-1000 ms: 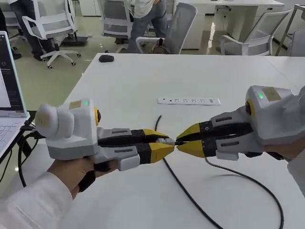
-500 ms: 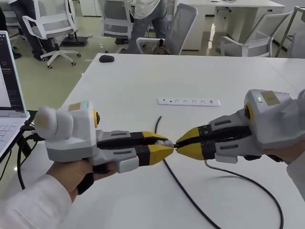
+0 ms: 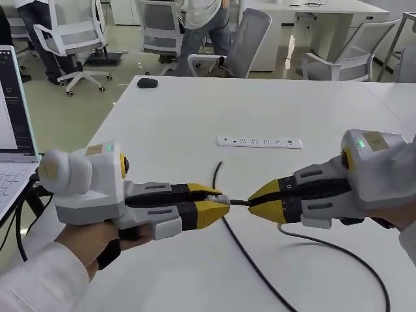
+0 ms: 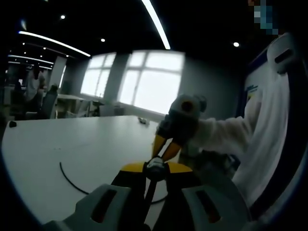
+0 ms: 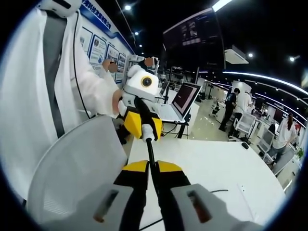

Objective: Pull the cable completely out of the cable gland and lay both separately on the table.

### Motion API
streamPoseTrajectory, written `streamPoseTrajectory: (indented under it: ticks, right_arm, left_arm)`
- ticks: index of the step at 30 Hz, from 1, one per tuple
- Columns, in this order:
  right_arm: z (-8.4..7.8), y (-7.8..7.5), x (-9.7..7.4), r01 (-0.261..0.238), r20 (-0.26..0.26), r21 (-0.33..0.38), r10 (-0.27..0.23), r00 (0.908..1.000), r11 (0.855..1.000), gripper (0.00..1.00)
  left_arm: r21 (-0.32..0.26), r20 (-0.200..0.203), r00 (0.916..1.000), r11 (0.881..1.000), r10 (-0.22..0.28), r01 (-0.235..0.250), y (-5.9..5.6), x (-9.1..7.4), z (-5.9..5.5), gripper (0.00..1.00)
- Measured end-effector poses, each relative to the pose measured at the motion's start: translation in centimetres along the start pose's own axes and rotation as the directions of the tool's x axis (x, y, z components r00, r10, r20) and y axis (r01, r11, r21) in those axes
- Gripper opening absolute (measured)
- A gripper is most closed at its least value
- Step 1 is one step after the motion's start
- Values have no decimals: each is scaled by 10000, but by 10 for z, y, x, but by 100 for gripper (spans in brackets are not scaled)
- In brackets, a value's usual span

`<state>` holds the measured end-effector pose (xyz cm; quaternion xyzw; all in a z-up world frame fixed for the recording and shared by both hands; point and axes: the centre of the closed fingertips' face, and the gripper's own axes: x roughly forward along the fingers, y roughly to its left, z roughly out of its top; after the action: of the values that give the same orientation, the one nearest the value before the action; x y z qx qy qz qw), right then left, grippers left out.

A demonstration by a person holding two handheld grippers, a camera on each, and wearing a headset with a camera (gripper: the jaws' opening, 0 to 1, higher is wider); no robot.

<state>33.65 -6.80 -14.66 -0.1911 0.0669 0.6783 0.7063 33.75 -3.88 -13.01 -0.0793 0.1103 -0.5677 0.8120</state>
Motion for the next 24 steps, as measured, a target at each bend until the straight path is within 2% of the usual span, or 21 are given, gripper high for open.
streamPoseTrajectory:
  ticks: [6, 8, 11, 24]
  right_arm:
    - [-8, -1, -6, 103, -142, 139, -101, 9998, 9999, 4]
    - [-13, -3, -10, 228, -291, 177, -223, 9993, 9996, 4]
    - [-13, -4, -14, 310, -226, 303, -303, 9993, 9991, 4]
    - [-20, -4, -12, 403, -454, 484, -381, 9982, 9980, 4]
  left_arm:
    - [-31, -68, 10000, 10000, 66, -67, 2, -5, -2, 16]
    - [-97, 19, 9999, 9998, 169, -169, 5, -9, 0, 16]
    - [-121, 114, 9997, 9997, 225, -224, 7, -12, 2, 16]
    - [82, 216, 9996, 9998, 177, -178, 6, -6, 7, 16]
